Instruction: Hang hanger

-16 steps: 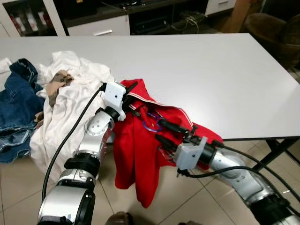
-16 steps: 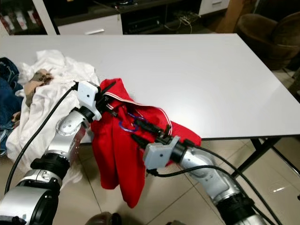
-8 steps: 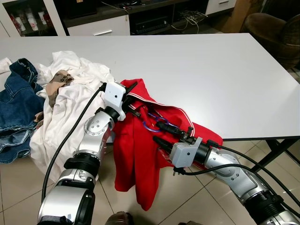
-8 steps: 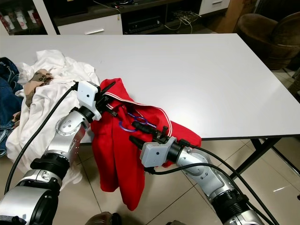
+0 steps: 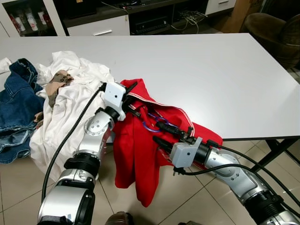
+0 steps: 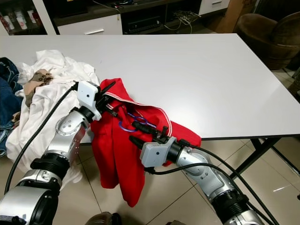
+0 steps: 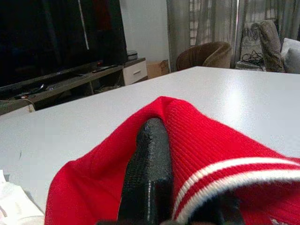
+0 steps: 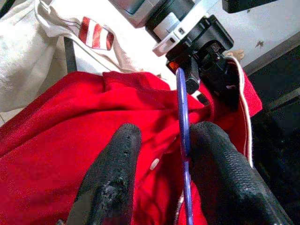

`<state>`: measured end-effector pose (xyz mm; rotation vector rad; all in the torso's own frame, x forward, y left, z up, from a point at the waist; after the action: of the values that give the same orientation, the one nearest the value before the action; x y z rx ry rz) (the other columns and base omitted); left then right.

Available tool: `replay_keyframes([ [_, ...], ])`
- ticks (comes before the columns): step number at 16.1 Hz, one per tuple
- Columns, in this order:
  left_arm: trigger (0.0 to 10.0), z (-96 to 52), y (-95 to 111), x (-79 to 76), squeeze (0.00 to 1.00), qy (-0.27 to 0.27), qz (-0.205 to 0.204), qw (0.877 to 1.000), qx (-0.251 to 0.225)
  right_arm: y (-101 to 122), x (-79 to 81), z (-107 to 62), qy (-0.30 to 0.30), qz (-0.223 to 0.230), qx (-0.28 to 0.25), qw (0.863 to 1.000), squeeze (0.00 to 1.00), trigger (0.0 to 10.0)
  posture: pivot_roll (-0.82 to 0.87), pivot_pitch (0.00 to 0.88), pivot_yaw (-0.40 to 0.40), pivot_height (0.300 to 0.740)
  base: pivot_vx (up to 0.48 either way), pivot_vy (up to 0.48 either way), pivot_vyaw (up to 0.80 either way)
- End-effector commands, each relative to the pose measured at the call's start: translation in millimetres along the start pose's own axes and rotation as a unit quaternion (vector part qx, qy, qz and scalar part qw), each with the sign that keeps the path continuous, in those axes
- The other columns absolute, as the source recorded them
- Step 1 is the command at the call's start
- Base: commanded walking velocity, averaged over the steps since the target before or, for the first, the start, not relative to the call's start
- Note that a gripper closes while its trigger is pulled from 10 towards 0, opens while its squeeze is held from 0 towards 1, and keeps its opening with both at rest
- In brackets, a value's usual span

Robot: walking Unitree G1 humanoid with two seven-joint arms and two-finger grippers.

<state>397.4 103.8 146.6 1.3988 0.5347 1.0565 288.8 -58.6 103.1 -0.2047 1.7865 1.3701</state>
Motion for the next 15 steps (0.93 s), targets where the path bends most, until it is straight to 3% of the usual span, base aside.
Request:
replay_keyframes([
  [1,10.0,4.0,5.8,1.3,0.0,-0.005,0.012,1.0,-0.006,2.2,-1.1,1.3,0.004,-0.008,-0.004,1.0,0.0,10.0,0.03,0.028,0.07,0.74,0.0,0.0,0.0],
  [3,10.0,4.0,5.8,1.0,0.0,-0.005,0.011,1.0,-0.006,0.6,-2.7,4.2,0.001,-0.009,-0.003,1.0,0.0,10.0,0.03,0.03,0.069,0.74,0.0,0.0,0.0],
  [4,10.0,4.5,5.0,-3.2,0.0,-0.007,0.008,1.0,-0.007,-20.1,-18.5,25.0,-0.04,0.002,0.058,0.997,0.0,0.0,0.03,0.039,0.071,0.74,0.0,0.0,0.0],
  [6,10.0,4.8,4.9,-4.7,0.0,-0.009,0.007,1.0,-0.007,-28.5,-24.9,31.6,-0.057,0.007,0.085,0.995,0.0,0.0,0.03,0.039,0.071,0.74,0.0,0.0,0.0],
  [7,10.0,5.1,5.0,-4.3,0.0,-0.009,0.007,1.0,-0.007,-29.5,-25.7,31.1,-0.059,0.008,0.087,0.994,0.0,0.8,0.03,0.038,0.072,0.74,0.0,0.0,0.0],
  [8,10.0,5.5,5.4,-3.7,0.0,-0.008,0.008,1.0,-0.007,-30.4,-26.6,30.9,-0.061,0.009,0.089,0.994,0.0,6.6,0.03,0.036,0.073,0.74,0.0,0.0,0.0],
  [9,10.0,5.7,5.8,-3.5,0.0,-0.008,0.008,1.0,-0.007,-31.6,-27.1,31.5,-0.064,0.009,0.09,0.994,0.0,8.1,0.03,0.035,0.073,0.74,0.0,0.0,0.0],
  [10,10.0,5.9,6.0,-3.6,0.0,-0.008,0.008,1.0,-0.008,-32.7,-27.1,32.3,-0.065,0.009,0.091,0.994,0.0,4.5,0.03,0.035,0.073,0.74,0.0,0.0,0.0],
  [11,10.0,6.3,6.2,-3.7,0.0,-0.008,0.008,1.0,-0.008,-33.6,-27.5,33.1,-0.066,0.009,0.092,0.993,0.0,0.0,0.03,0.033,0.072,0.74,0.0,0.0,0.0],
  [15,10.0,4.5,5.0,-2.5,0.0,-0.006,0.009,1.0,-0.007,-34.1,-29.9,27.6,-0.069,0.017,0.087,0.994,0.0,0.0,0.03,0.031,0.071,0.74,0.0,0.0,0.0],
])
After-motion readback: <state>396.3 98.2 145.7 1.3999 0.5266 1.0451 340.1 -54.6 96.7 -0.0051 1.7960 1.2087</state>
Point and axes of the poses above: a point about 5 cm out from each wrist's last joint towards the gripper, its own z axis pointing out of the wrist towards the gripper, its own y axis along the axis of the wrist's last joint, x = y × z, the point moved 5 cm from there along z, pointing out of the wrist towards the gripper, and after that the axes turned 6 degrees about z, right-handed, at the moved point
